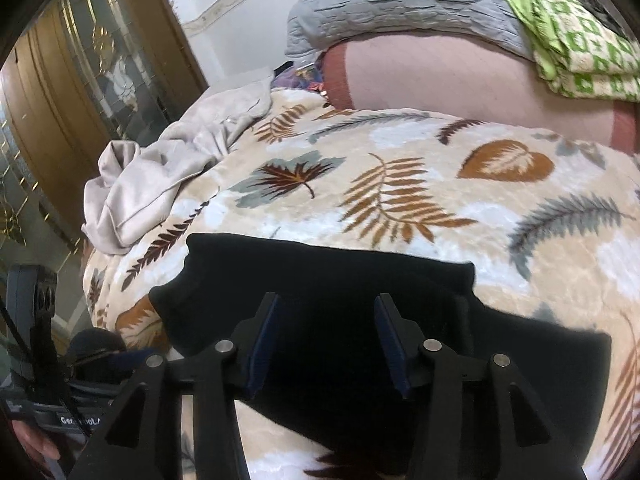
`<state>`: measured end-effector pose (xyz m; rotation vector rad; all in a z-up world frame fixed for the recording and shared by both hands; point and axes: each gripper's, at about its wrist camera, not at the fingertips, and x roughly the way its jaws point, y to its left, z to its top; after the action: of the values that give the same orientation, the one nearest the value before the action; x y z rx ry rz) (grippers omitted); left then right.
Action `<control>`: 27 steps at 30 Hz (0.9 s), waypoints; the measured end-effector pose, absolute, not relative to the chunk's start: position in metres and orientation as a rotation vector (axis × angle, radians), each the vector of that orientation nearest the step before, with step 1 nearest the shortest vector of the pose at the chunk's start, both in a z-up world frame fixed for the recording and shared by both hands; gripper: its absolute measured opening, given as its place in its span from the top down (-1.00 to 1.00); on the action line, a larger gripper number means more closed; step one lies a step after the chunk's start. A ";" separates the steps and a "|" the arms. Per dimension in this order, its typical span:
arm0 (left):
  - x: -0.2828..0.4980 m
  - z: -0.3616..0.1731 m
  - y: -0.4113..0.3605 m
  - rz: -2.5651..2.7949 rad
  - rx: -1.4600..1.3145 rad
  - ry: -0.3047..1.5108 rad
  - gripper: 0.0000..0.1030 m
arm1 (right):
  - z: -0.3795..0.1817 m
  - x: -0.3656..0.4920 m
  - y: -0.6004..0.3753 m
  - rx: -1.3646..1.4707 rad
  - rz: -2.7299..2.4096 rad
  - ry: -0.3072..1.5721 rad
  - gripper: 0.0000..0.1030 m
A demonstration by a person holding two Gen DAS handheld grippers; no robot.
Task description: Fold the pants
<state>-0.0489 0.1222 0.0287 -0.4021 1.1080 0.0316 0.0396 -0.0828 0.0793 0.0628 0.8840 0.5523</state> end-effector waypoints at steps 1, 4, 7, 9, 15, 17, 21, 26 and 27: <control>-0.050 0.028 0.123 0.041 -0.401 1.105 -0.50 | 0.080 0.042 -0.079 0.054 0.558 0.887 0.02; -0.050 0.028 0.129 0.062 -0.420 1.103 -0.50 | 0.080 0.048 -0.071 0.044 0.575 0.892 -0.05; -0.048 0.028 0.135 0.072 -0.437 1.102 -0.50 | 0.081 0.052 -0.065 0.046 0.586 0.890 -0.11; -0.049 0.026 0.136 0.074 -0.442 1.110 -0.50 | 0.080 0.053 -0.063 0.049 0.594 0.891 -0.14; -0.053 0.024 0.137 0.069 -0.465 1.124 -0.50 | 0.073 0.058 -0.054 0.073 0.626 0.912 -0.15; -0.055 0.023 0.143 0.094 -0.496 1.118 -0.50 | 0.070 0.061 -0.048 0.069 0.643 0.922 -0.15; -0.052 0.015 0.147 0.124 -0.527 1.125 -0.51 | 0.064 0.070 -0.032 0.044 0.684 0.942 -0.16; -0.048 0.015 0.142 0.128 -0.520 1.110 -0.66 | 0.062 0.087 -0.004 -0.018 0.754 0.949 -0.34; -0.046 0.014 0.142 0.129 -0.529 1.108 -0.70 | 0.061 0.090 0.001 -0.032 0.763 0.951 -0.34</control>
<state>-0.0464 0.1419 0.0140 -0.5287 1.1080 0.1288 0.0895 0.0015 0.0609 -0.0318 0.9507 0.7630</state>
